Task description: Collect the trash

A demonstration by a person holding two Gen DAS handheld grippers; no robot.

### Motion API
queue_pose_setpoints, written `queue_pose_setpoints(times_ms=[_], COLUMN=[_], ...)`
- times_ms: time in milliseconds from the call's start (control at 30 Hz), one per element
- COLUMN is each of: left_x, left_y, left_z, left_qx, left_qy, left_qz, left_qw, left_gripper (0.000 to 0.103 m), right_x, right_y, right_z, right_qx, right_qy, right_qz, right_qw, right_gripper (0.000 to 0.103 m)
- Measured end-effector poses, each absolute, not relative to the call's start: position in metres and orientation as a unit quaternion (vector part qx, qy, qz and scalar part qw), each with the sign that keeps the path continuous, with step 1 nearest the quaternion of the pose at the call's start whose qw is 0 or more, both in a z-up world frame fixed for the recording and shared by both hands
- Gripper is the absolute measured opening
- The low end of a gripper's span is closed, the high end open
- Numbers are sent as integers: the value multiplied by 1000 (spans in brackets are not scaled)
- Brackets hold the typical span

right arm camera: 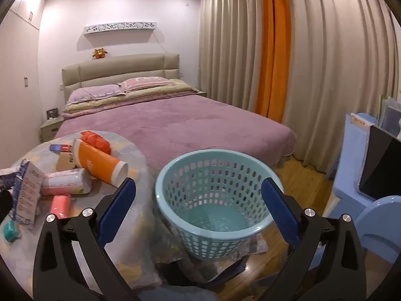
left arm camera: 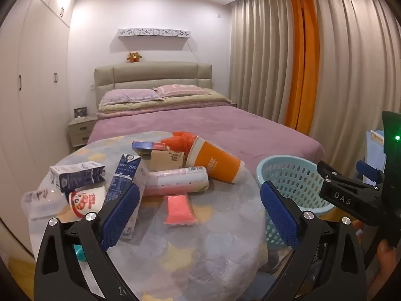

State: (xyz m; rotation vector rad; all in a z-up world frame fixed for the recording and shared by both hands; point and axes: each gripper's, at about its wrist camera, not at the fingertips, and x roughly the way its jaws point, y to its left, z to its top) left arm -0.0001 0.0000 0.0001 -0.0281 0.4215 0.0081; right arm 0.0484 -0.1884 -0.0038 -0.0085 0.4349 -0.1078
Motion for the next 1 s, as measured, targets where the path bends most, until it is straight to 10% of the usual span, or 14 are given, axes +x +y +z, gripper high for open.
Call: queue_pose_setpoints(times_ms=[1000], left_x=[-9], left_y=[16], left_z=[6], left_qx=[-40], left_qy=[196], left_qz=[17], left_qw=[980], left_gripper=[93], right_x=[43], right_y=[-170], right_z=[-3], right_qx=[-51], right_qy=[211], right_qz=[-55], right_qw=[975], right_gripper=[95])
